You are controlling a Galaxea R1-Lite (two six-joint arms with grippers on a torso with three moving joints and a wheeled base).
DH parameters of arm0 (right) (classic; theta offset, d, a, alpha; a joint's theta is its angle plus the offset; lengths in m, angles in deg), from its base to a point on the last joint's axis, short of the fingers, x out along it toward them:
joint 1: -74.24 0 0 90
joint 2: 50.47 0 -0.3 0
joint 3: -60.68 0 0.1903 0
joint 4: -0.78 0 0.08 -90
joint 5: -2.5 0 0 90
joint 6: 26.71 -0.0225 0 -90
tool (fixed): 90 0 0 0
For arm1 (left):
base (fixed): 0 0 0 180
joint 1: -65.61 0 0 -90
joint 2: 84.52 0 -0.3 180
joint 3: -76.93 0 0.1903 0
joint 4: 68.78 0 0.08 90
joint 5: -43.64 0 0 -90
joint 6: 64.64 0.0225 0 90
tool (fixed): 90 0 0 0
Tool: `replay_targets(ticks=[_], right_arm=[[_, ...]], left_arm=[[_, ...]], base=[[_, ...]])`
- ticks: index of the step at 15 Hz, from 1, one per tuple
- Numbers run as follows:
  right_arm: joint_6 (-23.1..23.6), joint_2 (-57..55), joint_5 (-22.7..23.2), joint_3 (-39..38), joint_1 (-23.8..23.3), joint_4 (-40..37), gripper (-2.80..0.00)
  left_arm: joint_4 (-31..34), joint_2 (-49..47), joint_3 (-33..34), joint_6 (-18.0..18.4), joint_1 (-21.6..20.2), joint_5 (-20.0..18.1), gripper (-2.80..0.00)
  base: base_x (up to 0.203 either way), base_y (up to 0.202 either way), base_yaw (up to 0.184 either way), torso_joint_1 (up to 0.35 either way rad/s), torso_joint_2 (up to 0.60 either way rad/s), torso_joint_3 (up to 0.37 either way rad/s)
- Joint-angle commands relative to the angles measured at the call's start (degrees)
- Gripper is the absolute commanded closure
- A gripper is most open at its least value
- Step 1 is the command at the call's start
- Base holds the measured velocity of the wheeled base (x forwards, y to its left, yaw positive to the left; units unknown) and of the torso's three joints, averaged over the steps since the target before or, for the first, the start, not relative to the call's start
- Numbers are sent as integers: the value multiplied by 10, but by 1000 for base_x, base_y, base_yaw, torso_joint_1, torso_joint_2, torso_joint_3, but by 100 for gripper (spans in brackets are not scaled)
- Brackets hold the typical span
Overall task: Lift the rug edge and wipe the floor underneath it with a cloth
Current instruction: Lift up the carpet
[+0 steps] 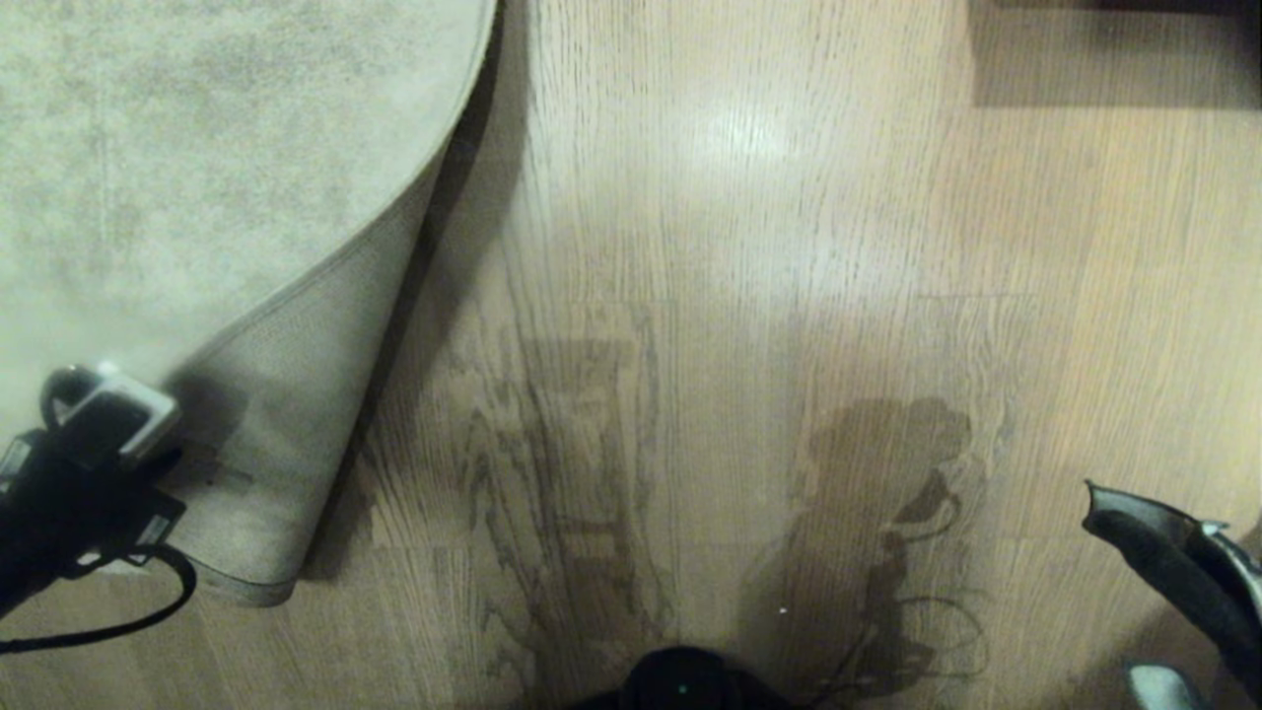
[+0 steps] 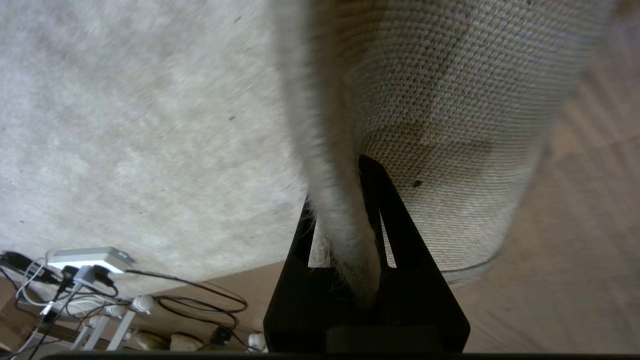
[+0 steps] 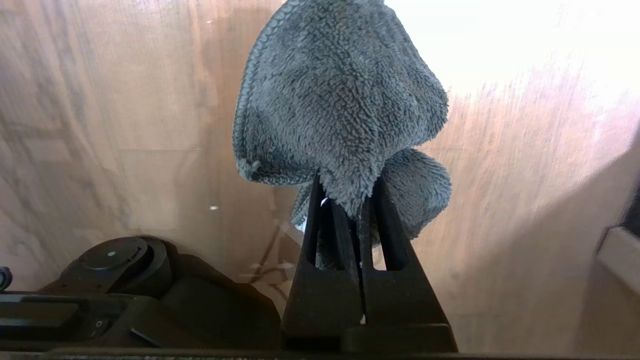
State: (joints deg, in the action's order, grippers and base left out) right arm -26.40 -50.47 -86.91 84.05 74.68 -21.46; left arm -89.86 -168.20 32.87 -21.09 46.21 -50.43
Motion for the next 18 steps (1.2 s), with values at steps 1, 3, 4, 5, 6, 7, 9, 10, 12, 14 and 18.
replay_targets(ticks=[1,3,4,5,6,7,9,10,12,14,18], right_arm=[[0,-1,0,0,0,0,0],[0,-1,0,0,0,0,0],[0,-1,0,0,0,0,0],[0,-1,0,0,0,0,0],[0,0,0,0,0,0,0],[0,-1,0,0,0,0,0],[0,-1,0,0,0,0,0],[0,0,0,0,0,0,0],[0,-1,0,0,0,0,0],[0,0,0,0,0,0,0],[0,0,0,0,0,0,0]], left_arm=[[-2,-1,0,3,0,0,0],[-2,-2,0,3,0,1,0],[-2,-2,0,3,0,1,0],[-2,-3,1,3,0,1,0],[-2,-3,1,3,0,1,0],[-2,-3,1,3,0,0,0],[-2,-3,4,3,0,0,0],[-2,-3,6,3,0,0,0],[-3,-3,14,2,-1,1,0],[-3,-2,16,2,-7,-2,0],[-4,2,24,-9,-8,-2,0]], base=[[1,172,-2,0,7,0],[0,190,-2,2,2,2],[0,191,-3,2,2,2],[0,192,-4,1,6,2],[0,193,-5,-1,2,3],[0,194,-7,3,6,2],[0,191,-4,4,2,4],[0,182,-7,2,2,6],[0,115,-4,5,3,2],[0,0,0,0,0,0],[0,0,0,0,0,0]])
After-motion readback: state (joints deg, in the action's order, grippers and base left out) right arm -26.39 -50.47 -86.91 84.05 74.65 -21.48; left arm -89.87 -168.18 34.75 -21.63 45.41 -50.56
